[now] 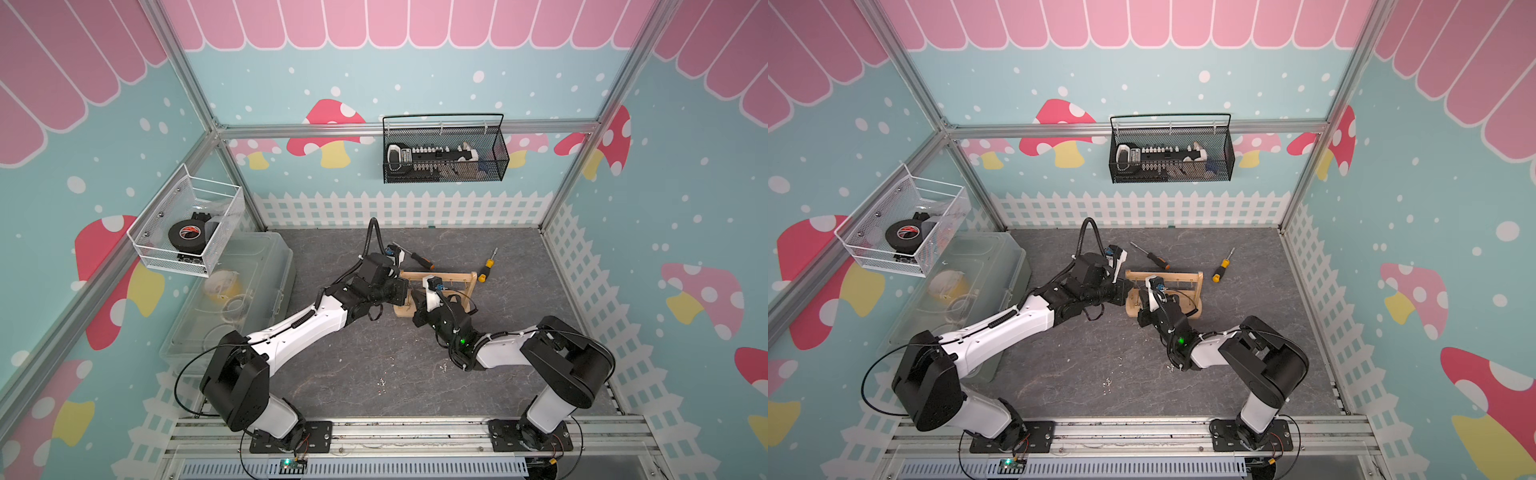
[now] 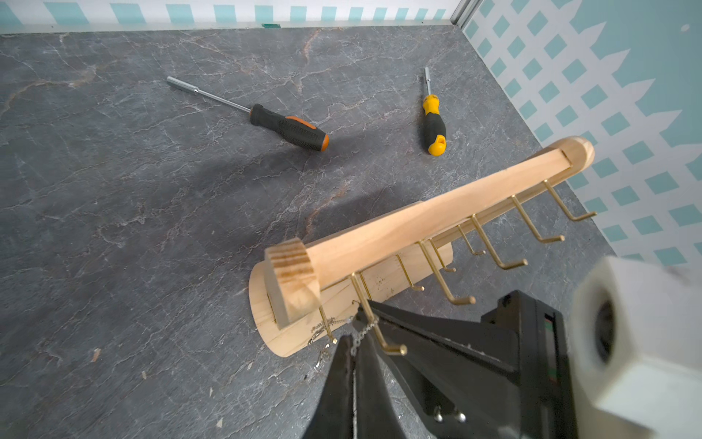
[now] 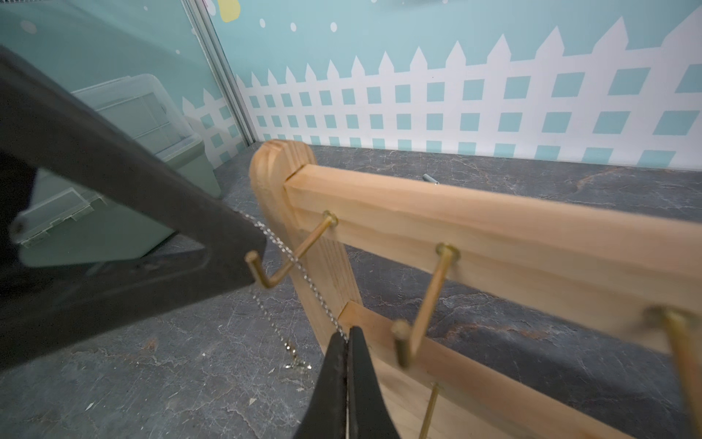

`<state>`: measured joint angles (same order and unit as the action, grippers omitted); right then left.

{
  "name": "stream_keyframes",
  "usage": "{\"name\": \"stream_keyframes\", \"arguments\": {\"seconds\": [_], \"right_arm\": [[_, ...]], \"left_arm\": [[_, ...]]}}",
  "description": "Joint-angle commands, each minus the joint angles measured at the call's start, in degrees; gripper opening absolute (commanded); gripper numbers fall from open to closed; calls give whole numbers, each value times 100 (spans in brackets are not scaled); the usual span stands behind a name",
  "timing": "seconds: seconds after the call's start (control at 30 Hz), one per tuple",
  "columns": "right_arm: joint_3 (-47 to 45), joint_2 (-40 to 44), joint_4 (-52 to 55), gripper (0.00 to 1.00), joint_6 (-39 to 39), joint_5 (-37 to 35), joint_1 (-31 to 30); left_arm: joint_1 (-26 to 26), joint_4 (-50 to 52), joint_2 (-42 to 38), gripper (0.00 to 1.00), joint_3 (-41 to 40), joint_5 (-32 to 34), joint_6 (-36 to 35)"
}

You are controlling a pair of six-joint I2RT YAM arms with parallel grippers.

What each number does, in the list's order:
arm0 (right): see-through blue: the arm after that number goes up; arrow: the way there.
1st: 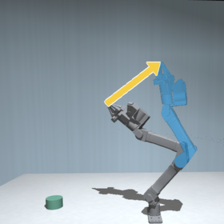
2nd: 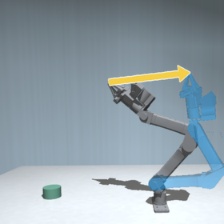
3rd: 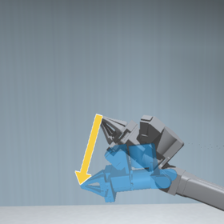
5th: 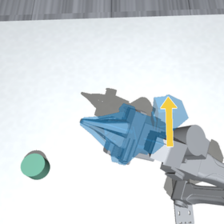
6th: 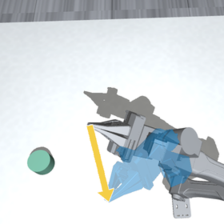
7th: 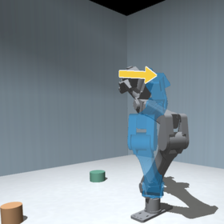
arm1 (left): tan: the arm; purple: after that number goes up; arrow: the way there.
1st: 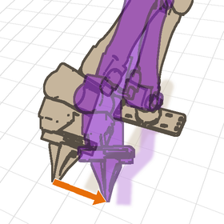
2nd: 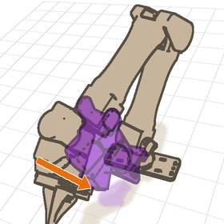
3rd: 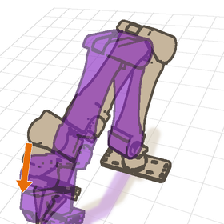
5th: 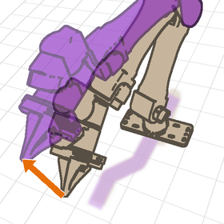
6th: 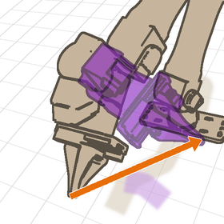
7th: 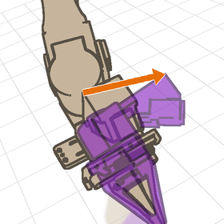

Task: Hang the necklace on the jewelry display stand
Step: Adjust the stand at the center of the board.

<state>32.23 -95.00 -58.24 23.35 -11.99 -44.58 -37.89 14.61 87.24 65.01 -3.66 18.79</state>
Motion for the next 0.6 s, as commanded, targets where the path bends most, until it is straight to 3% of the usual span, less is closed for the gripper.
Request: {"name": "stream_keyframes", "arguments": {"seconds": [0.0,0.57], "right_arm": [[-127,213,-48,4,102,54,-20],[-126,-87,-165,3,212,-70,-25]], "left_arm": [[48,72,112,0,240,162,-101],[53,52,282,0,374,301,-156]]}}
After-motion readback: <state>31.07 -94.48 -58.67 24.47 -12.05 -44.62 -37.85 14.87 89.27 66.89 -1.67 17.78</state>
